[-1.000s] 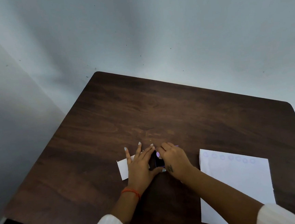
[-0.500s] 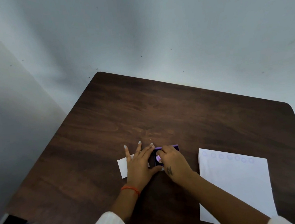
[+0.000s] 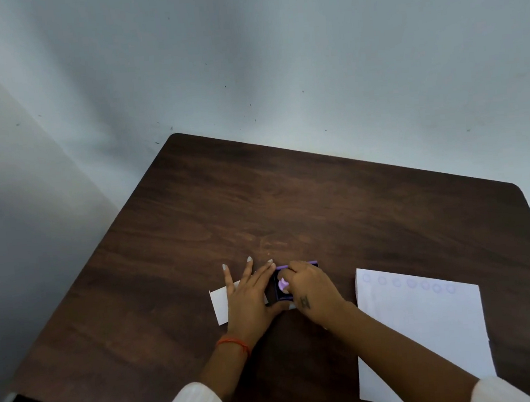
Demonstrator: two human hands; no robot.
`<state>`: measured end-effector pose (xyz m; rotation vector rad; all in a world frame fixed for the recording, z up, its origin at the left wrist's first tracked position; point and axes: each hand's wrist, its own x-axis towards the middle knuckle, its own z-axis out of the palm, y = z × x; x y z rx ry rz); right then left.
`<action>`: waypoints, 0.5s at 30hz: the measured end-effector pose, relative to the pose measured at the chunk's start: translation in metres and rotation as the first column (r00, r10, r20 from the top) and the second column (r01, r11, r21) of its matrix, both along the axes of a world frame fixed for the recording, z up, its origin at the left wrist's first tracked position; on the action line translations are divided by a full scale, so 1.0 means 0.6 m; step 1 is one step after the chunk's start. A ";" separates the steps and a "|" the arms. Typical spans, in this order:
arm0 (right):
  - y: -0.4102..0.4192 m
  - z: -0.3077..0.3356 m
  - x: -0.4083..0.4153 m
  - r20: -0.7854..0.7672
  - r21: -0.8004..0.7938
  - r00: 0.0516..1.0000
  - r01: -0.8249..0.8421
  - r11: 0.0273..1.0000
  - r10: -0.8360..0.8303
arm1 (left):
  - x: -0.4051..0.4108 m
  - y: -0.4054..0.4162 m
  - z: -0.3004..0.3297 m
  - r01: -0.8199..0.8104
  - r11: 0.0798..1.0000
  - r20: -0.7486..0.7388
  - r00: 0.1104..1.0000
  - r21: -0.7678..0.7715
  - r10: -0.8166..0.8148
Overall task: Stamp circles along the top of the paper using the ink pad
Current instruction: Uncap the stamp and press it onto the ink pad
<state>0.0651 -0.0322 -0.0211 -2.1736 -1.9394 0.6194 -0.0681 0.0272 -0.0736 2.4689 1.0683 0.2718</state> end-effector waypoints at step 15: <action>0.020 -0.014 -0.003 0.089 0.039 0.996 -0.030 0.999 0.027 | 0.001 -0.001 0.000 -0.027 0.999 0.008 1.000 -0.020 0.028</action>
